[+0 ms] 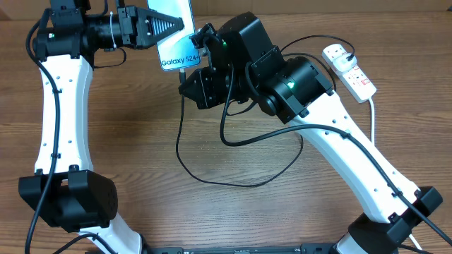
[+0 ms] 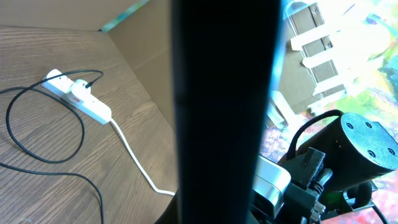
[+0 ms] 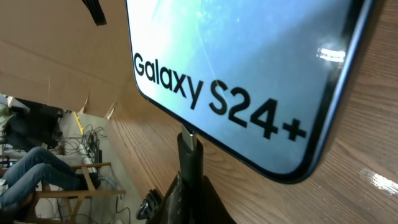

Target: Plug charger to phone and switch on socket

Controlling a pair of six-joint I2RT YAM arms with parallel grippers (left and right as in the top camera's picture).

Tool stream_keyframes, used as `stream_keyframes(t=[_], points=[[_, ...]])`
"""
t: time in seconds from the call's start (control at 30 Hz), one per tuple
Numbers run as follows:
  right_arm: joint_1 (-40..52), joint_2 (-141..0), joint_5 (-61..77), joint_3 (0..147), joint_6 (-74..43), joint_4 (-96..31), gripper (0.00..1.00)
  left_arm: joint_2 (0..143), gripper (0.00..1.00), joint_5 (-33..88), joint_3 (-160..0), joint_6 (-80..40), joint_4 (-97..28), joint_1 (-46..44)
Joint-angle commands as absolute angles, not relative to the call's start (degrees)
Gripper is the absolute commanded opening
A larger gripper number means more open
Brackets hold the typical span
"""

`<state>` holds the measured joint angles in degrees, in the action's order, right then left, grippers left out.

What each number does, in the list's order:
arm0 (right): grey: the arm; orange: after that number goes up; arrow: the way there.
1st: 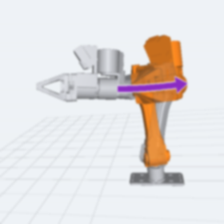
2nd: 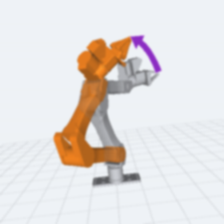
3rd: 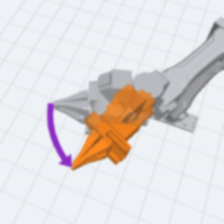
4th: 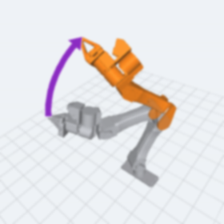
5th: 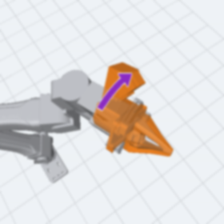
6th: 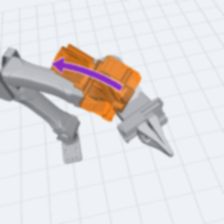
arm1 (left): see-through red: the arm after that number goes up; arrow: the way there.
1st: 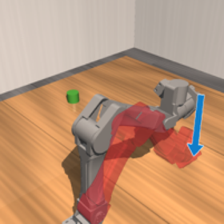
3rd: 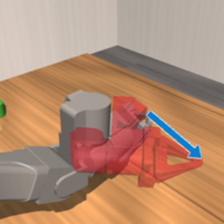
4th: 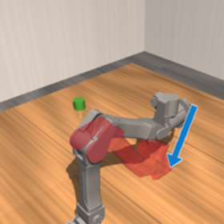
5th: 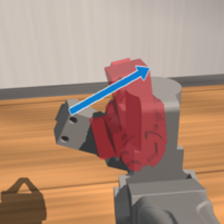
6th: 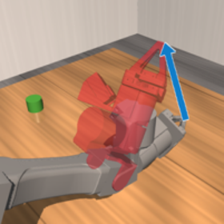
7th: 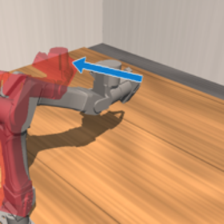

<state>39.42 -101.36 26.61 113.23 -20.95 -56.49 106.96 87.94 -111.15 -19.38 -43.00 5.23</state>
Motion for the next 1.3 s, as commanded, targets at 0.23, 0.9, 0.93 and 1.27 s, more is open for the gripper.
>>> stream_keyframes(t=[0.23, 0.9, 0.93, 1.27], points=[[39.24, -101.60, 25.52, 113.65, -20.12, -56.18, 0.04, 106.76, 0.04, 90.56, -111.81, -19.05, -42.63, 4.45], [37.85, -101.60, 28.71, 113.65, -20.12, -55.00, 0.04, 106.76, 0.04, 90.59, -111.81, -17.76, -42.63, 4.40], [37.85, -101.60, 29.52, 113.65, -20.12, -54.63, 0.04, 106.76, 0.04, 90.56, -111.81, -17.76, -42.63, 4.40], [37.85, -101.82, 30.09, 113.62, -20.10, -54.94, 0.04, 106.76, 0.04, 90.59, -111.81, -17.74, -42.57, 3.22]])
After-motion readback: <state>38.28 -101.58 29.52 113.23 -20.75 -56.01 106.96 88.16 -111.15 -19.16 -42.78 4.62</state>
